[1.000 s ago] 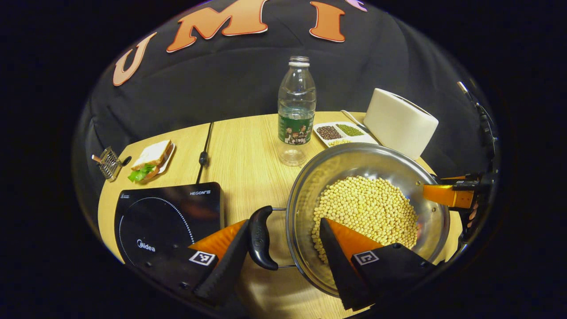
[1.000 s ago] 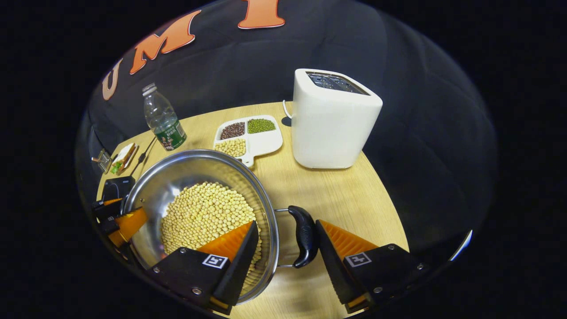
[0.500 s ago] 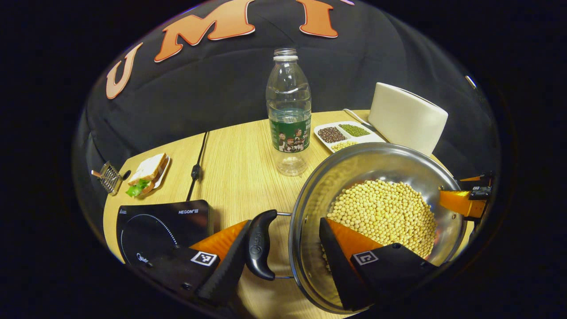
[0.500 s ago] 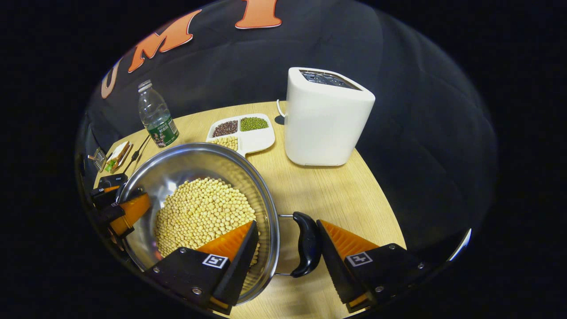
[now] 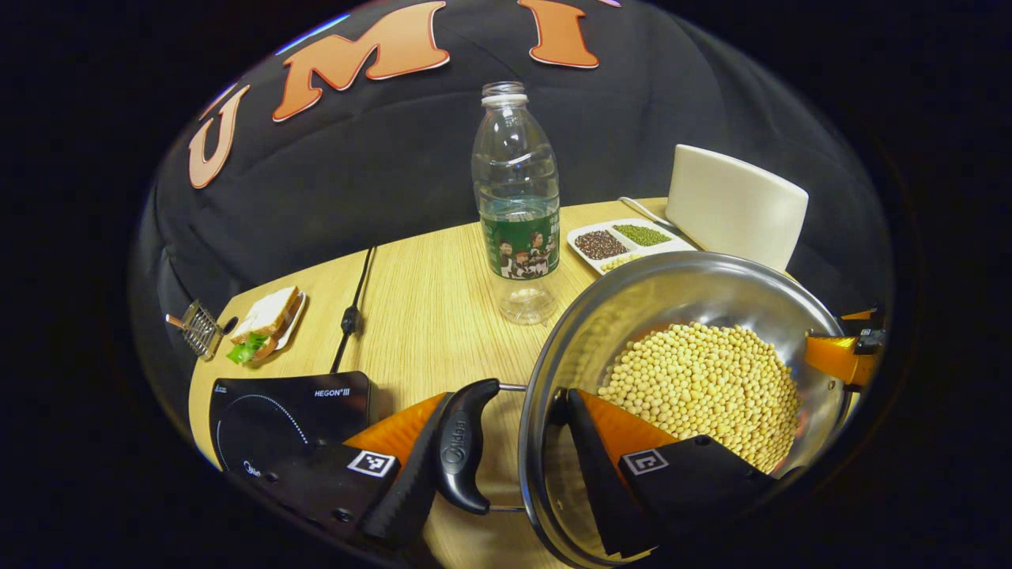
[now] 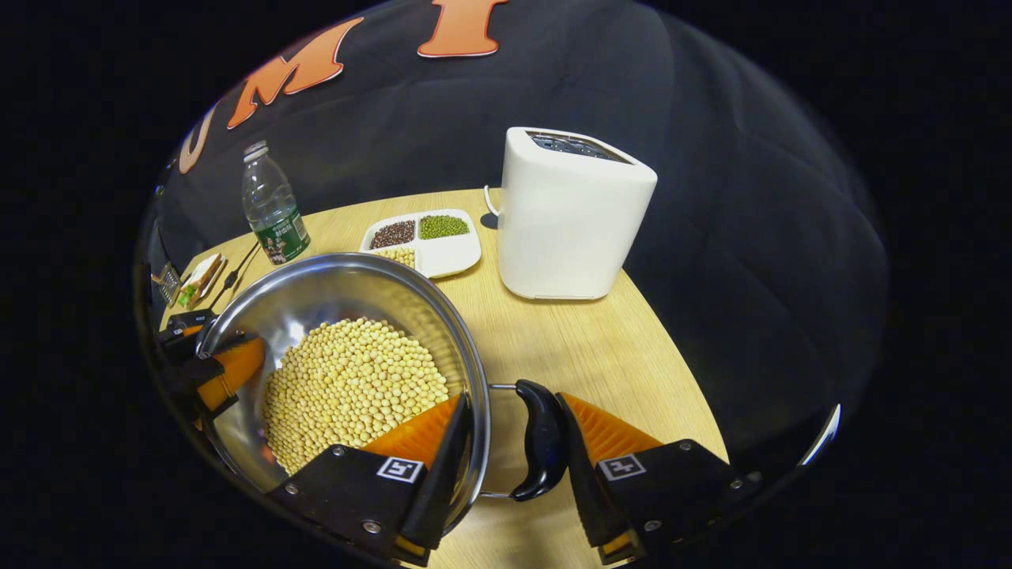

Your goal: First push the handle of the pot to place it horizontally, then grasp the pot with both hands and set it on the induction cooktop.

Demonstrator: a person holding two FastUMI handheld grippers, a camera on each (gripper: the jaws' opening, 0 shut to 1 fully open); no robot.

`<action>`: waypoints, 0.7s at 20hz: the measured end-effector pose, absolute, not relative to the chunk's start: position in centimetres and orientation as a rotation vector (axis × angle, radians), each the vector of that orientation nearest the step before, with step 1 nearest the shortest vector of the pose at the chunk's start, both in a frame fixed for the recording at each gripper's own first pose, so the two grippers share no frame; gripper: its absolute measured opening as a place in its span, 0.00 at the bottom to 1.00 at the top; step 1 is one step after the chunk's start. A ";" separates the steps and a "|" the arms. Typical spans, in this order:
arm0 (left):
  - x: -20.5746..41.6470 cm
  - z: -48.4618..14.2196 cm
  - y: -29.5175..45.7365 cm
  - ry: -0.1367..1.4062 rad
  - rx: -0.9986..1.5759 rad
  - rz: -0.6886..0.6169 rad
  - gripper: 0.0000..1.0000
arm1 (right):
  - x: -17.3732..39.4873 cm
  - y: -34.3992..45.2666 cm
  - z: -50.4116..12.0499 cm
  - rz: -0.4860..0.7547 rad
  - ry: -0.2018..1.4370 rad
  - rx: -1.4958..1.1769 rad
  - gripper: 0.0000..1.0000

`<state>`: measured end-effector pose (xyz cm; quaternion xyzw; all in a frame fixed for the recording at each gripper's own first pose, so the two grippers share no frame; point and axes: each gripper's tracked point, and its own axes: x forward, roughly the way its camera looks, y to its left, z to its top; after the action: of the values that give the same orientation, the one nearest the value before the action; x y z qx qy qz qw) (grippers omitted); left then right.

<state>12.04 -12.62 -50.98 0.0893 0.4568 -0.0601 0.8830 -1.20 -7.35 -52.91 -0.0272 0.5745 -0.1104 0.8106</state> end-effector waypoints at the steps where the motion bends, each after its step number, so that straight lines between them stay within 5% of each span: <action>1: 12.0 -51.2 -12.6 0.946 0.179 -0.119 0.88 | -1.5 -7.4 -52.6 -0.242 1.227 -0.063 0.65; 6: 11.5 -49.8 -12.3 0.927 0.166 -0.106 0.86 | -2.2 -6.7 -51.8 -0.258 1.216 -0.025 0.56; 14: 10.9 -43.8 -10.2 0.848 0.212 -0.081 0.85 | -2.1 -4.5 -47.2 -0.242 1.159 0.026 0.60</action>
<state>10.89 -10.22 -43.78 0.1027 0.4103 -0.0392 0.9053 -2.10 -4.50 -47.23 0.0123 0.5463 -0.1141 0.8297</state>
